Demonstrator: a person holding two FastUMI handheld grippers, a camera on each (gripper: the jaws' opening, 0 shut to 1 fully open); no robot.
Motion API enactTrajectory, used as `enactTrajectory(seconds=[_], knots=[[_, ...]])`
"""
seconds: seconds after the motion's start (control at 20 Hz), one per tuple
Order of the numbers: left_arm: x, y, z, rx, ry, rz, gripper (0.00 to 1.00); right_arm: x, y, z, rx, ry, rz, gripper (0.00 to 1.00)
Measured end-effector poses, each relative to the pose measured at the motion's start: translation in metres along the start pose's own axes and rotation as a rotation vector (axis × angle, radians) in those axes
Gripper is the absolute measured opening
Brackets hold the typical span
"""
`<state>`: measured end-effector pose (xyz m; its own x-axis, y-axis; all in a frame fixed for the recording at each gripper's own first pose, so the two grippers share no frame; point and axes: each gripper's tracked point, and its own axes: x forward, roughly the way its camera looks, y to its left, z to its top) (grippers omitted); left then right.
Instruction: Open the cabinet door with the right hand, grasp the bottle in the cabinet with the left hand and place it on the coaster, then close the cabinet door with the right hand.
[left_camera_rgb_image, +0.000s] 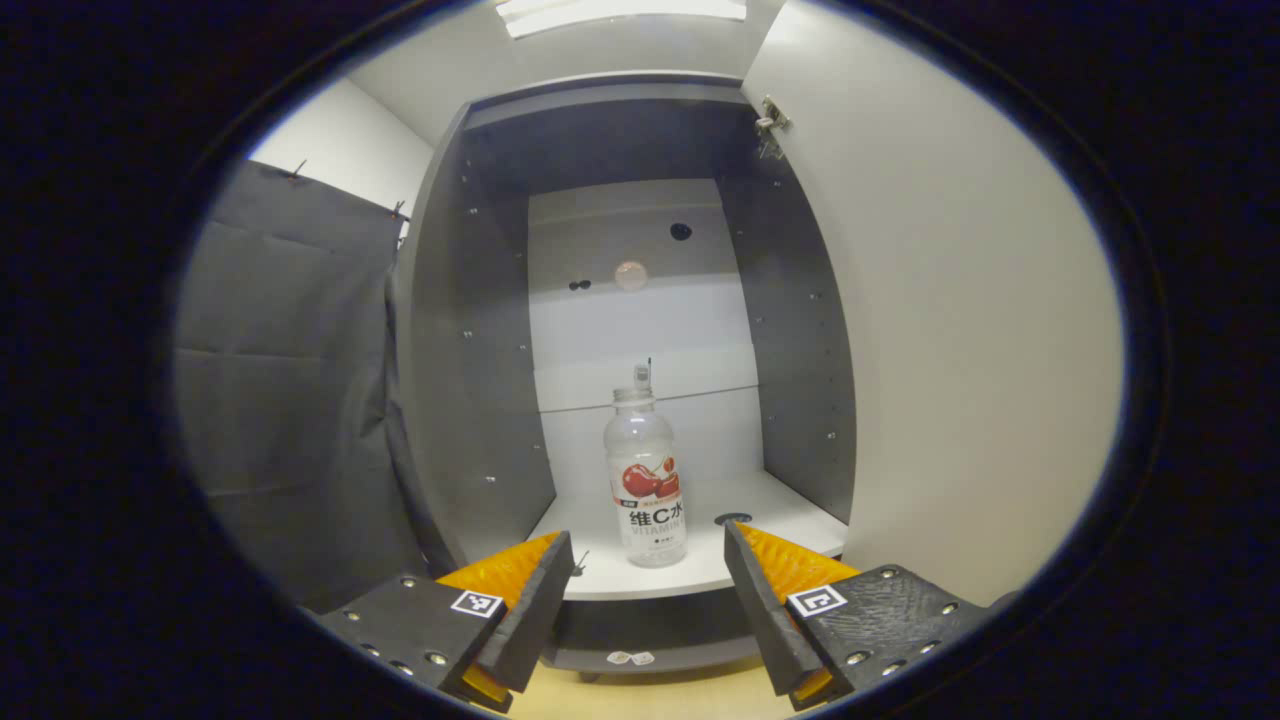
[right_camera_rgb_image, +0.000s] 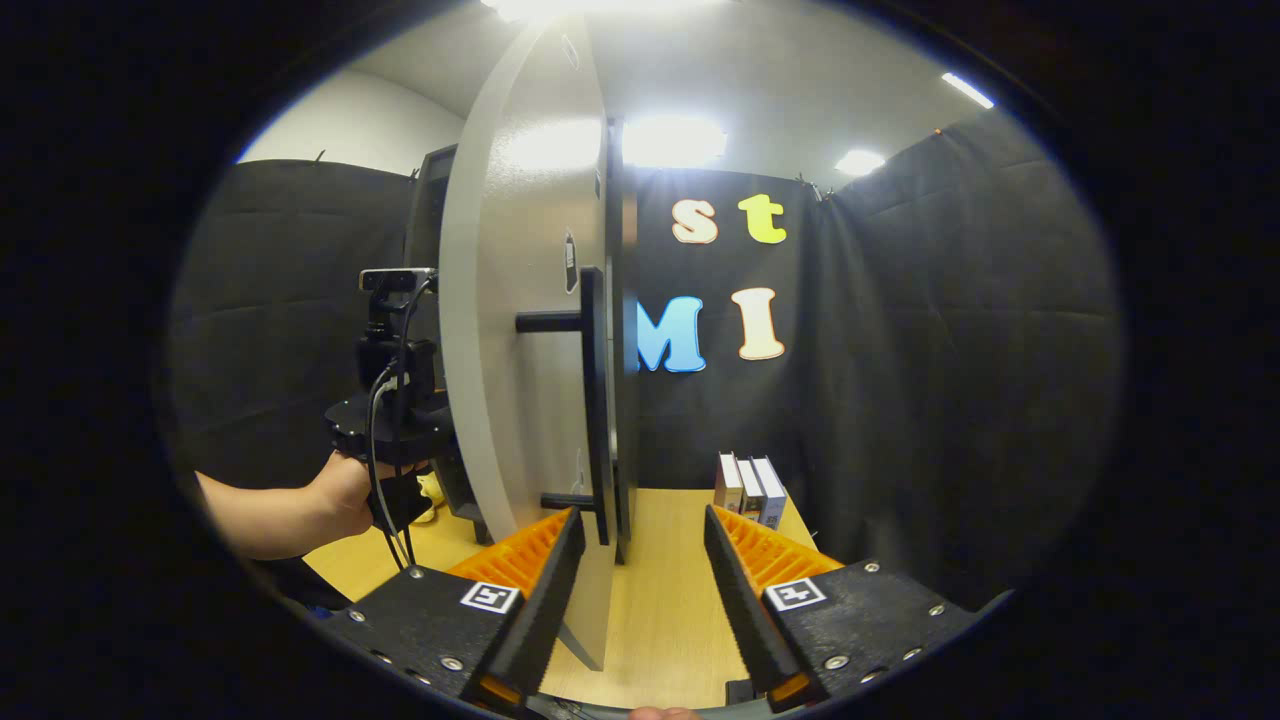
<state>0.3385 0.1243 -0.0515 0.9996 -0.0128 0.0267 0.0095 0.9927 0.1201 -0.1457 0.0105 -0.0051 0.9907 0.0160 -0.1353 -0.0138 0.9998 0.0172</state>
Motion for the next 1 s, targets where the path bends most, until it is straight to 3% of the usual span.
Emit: enactTrajectory(seconds=[0.1,0.2,0.25,0.35,0.55,0.6,0.9,1.0], knots=[[0.02,0.0,-0.003,0.02,-0.014,-0.003,0.87,0.013,-0.003,-0.006,0.019,0.001,-0.019,0.86],[0.04,-0.001,-0.002,0.054,-0.038,-0.01,0.91,0.016,-0.009,-0.005,0.013,-0.01,-0.061,0.87],[0.05,0.0,0.0,0.065,-0.059,-0.01,0.87,0.017,-0.007,-0.006,0.013,-0.01,-0.068,0.86],[0.069,-0.002,0.003,0.053,-0.086,-0.033,0.87,0.021,-0.005,-0.015,0.026,0.029,-0.059,0.86],[0.104,0.012,0.004,0.021,-0.095,-0.008,0.91,0.027,-0.01,-0.013,0.029,0.041,-0.094,0.86],[0.113,0.012,0.002,0.007,-0.093,-0.018,0.87,0.03,-0.01,-0.013,0.026,0.041,-0.101,0.86],[0.152,0.004,-0.013,0.004,-0.076,-0.055,0.87,0.035,-0.01,-0.015,0.051,0.052,-0.102,0.86],[0.157,0.006,-0.014,0.002,-0.082,-0.028,0.91,0.036,-0.01,-0.016,0.069,0.057,-0.105,0.86]])
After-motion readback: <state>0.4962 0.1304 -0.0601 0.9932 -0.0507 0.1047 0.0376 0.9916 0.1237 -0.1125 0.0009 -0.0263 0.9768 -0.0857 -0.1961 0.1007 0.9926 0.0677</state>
